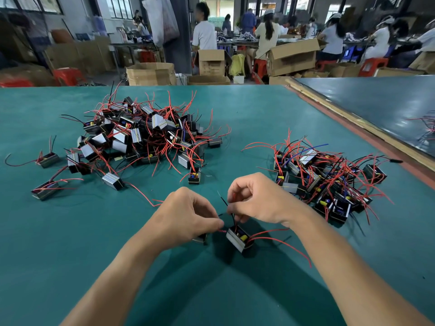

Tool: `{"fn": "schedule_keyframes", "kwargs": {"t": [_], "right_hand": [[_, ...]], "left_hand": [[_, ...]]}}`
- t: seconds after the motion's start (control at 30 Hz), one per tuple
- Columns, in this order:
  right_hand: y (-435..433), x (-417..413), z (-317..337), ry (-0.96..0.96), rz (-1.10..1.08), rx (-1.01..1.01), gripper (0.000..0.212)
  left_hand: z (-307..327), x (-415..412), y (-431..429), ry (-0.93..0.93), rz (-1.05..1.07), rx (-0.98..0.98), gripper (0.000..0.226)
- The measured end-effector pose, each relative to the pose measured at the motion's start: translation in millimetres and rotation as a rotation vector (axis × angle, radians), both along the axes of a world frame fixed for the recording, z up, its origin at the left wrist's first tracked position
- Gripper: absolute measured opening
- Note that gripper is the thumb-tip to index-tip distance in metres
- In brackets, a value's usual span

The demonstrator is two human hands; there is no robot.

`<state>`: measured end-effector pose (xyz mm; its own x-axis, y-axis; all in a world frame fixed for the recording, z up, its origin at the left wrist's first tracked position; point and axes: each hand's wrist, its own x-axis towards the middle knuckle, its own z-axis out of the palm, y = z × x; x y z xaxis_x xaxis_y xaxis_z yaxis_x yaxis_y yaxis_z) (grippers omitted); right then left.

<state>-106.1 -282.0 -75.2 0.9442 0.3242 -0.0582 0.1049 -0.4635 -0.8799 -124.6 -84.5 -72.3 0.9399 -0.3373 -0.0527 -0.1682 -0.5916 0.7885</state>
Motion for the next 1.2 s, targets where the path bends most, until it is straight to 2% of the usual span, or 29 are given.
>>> {"fn": "schedule_keyframes", "kwargs": {"t": [0.13,0.3,0.47,0.83,1.07,1.2], "right_hand": [[-0.4,-0.4,0.5,0.014,-0.014,0.013,0.019],[-1.0,-0.1,-0.4,0.061,-0.024,0.002,0.019],[2.6,-2.6,2.0,0.058,0.028,-0.04,0.016],[4.4,-4.2,3.1,0.052,0.067,-0.028,0.016],[3.7,-6.0,4.2,0.066,0.071,-0.025,0.013],[3.6,-7.3,6.0,0.081,0.083,-0.013,0.016]], "left_hand": [[-1.9,-0.9,-0.1,-0.021,-0.043,-0.045,0.012],[-8.2,2.2,0.4,-0.048,0.125,-0.108,0.017],[-8.4,4.4,0.2,-0.069,0.16,-0.129,0.015],[-6.0,1.1,-2.2,-0.11,0.12,-0.206,0.029],[-4.2,-0.9,-1.8,-0.083,0.064,-0.229,0.019],[-4.6,-1.5,-2.9,-0.055,0.06,-0.247,0.021]]}}
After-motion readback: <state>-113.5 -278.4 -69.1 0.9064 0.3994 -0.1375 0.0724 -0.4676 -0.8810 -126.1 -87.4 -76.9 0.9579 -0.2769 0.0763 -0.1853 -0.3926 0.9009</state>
